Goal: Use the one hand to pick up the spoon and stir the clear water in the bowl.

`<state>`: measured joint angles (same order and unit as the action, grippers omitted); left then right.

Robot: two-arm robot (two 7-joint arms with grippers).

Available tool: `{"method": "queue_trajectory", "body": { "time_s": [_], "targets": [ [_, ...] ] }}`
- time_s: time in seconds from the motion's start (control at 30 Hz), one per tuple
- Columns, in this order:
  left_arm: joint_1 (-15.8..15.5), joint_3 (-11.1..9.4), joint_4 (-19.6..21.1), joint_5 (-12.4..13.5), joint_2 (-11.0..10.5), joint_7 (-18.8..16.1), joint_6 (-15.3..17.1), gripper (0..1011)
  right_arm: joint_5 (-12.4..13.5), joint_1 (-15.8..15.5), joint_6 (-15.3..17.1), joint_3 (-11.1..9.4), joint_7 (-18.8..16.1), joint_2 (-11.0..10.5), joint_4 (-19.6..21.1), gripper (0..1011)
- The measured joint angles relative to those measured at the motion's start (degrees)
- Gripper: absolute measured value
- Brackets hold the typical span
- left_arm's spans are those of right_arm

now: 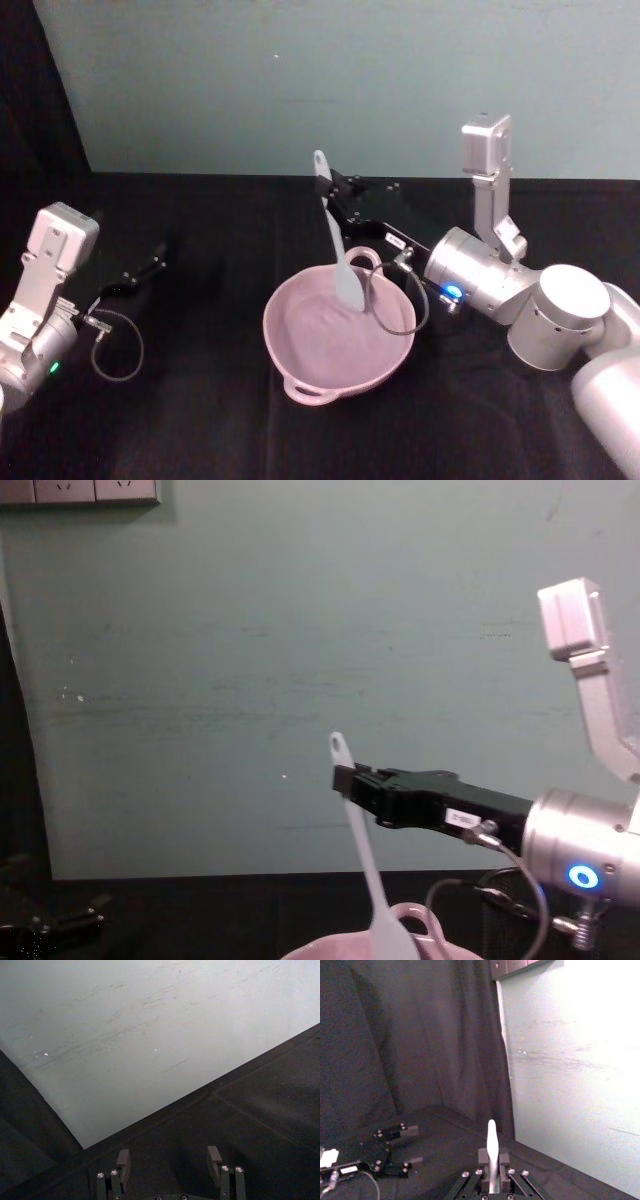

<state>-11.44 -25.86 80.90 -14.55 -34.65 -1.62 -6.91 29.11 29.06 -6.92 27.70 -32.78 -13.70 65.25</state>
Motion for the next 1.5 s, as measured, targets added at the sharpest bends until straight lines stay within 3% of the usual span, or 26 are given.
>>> {"method": "queue_trajectory", "body": {
  "time_s": [0.17, 0.37, 0.7, 1.0, 1.2, 1.5],
  "targets": [
    [0.0, 0.0, 0.0, 0.0, 0.0, 0.0, 0.0, 1005, -0.29, -1.96, 1.05, -0.85, 0.63, -1.88, 2.91, 121],
    [0.0, 0.0, 0.0, 0.0, 0.0, 0.0, 0.0, 1005, -0.16, -4.28, 1.93, -0.86, 0.69, -2.63, 6.78, 121],
    [0.0, 0.0, 0.0, 0.0, 0.0, 0.0, 0.0, 1005, 0.65, -5.72, 2.8, 1.61, -0.44, -1.11, 9.25, 121],
    [0.0, 0.0, 0.0, 0.0, 0.0, 0.0, 0.0, 1005, 1.15, -5.87, 2.47, 2.11, -0.38, -0.62, 9.65, 121],
    [0.01, 0.0, 0.0, 0.0, 0.0, 0.0, 0.0, 1005, 2.04, -6.91, 1.87, 1.1, 0.33, -1.31, 11.88, 121],
    [0.0, 0.0, 0.0, 0.0, 0.0, 0.0, 0.0, 1005, 4.51, -9.0, 0.75, -2.98, 2.03, -4.18, 18.27, 121]
  ]
}}
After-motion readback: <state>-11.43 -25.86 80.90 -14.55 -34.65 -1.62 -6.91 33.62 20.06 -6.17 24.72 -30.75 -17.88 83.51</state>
